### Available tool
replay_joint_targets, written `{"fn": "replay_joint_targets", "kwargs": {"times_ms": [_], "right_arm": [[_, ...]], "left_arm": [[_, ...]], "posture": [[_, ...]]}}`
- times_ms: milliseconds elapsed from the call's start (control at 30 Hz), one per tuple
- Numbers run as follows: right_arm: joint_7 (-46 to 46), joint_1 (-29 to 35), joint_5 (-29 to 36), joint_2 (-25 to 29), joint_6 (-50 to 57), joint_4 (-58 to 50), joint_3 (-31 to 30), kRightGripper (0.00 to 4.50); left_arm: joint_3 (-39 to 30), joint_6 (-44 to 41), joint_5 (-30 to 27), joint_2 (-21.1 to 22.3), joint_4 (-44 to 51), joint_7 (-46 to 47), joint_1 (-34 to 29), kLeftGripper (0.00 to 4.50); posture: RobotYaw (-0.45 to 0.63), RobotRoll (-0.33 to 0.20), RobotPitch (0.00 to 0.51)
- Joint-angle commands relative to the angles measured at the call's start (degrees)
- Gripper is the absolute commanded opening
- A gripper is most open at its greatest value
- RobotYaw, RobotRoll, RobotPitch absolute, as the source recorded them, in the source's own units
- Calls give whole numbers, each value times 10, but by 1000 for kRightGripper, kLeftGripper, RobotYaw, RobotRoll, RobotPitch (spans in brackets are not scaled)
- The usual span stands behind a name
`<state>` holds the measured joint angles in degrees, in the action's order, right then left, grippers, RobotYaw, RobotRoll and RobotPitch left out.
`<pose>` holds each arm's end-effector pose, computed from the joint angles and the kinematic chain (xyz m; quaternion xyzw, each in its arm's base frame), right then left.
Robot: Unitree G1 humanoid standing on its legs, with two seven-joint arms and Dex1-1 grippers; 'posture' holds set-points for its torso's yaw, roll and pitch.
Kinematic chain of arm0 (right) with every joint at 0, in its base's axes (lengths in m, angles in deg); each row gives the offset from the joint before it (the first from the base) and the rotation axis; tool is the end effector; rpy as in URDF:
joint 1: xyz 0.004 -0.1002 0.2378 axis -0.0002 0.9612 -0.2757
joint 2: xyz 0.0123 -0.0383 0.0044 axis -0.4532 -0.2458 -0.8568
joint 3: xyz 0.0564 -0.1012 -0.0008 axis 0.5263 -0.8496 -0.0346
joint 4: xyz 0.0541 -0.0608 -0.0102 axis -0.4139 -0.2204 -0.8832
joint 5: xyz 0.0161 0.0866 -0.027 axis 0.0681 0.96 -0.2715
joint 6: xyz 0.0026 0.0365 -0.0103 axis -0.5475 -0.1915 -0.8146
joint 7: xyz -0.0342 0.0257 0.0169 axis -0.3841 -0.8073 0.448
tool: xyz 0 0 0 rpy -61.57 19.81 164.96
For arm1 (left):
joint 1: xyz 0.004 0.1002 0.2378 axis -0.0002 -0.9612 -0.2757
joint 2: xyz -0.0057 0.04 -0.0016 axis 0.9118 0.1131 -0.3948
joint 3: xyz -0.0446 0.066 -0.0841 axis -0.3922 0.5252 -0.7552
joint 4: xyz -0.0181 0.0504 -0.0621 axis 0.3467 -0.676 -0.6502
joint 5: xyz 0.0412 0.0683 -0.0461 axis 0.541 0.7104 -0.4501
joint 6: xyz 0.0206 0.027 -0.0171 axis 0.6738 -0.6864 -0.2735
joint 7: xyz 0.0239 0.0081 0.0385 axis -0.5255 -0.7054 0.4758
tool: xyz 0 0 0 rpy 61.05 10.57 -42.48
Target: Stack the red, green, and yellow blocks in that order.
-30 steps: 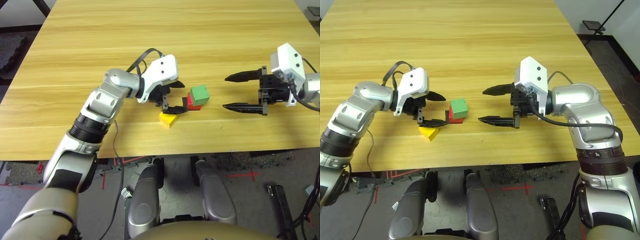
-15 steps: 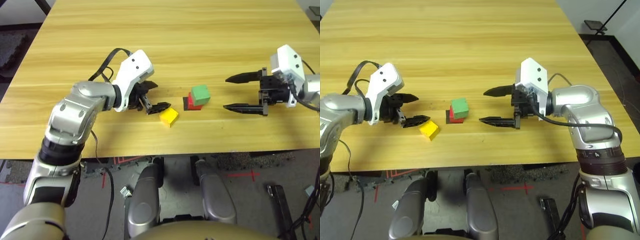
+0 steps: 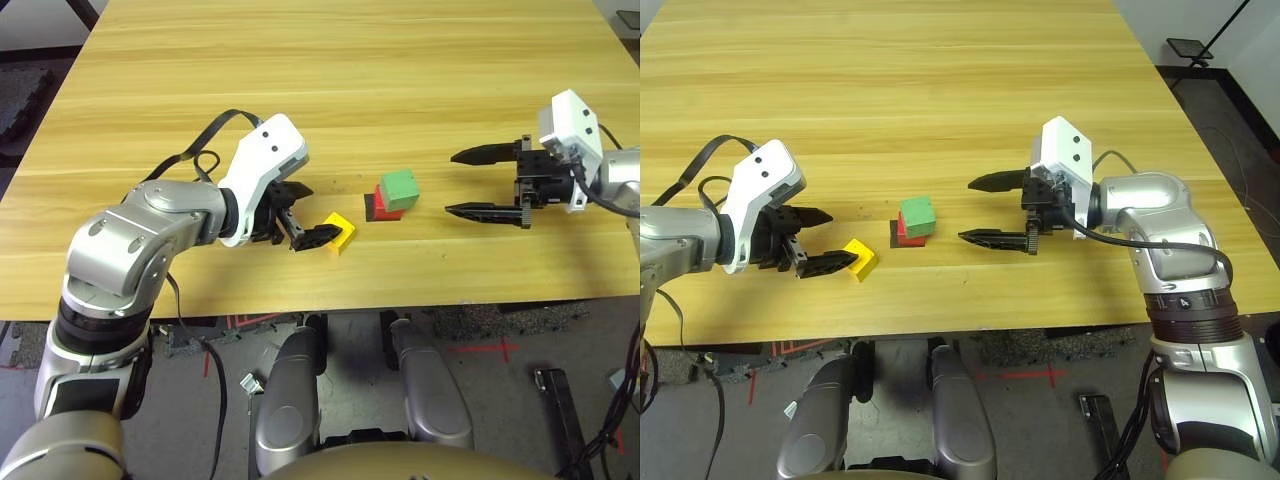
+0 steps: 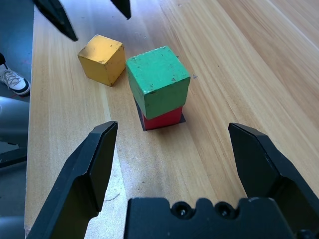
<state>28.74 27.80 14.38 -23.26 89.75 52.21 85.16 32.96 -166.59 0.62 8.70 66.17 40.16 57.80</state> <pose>0.2790 -0.2624 0.2161 -0.2135 0.0469 0.5864 0.7799 0.2236 0.1961 0.2143 0.1879 0.2188 -0.4459 0.8473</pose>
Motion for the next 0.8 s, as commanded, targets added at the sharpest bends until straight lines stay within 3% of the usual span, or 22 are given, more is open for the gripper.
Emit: {"fn": "replay_joint_targets", "kwargs": {"times_ms": [33,800], "right_arm": [[2,0,-6,-2,-5,2,-8,4500],[-8,6,-3,1,-3,-7,1,4500]], "left_arm": [[23,0,-11,8,20,16,-15,4490],[84,-35,-11,-27,-18,120,9,4490]], "posture": [[280,134,303],[243,134,304]]}}
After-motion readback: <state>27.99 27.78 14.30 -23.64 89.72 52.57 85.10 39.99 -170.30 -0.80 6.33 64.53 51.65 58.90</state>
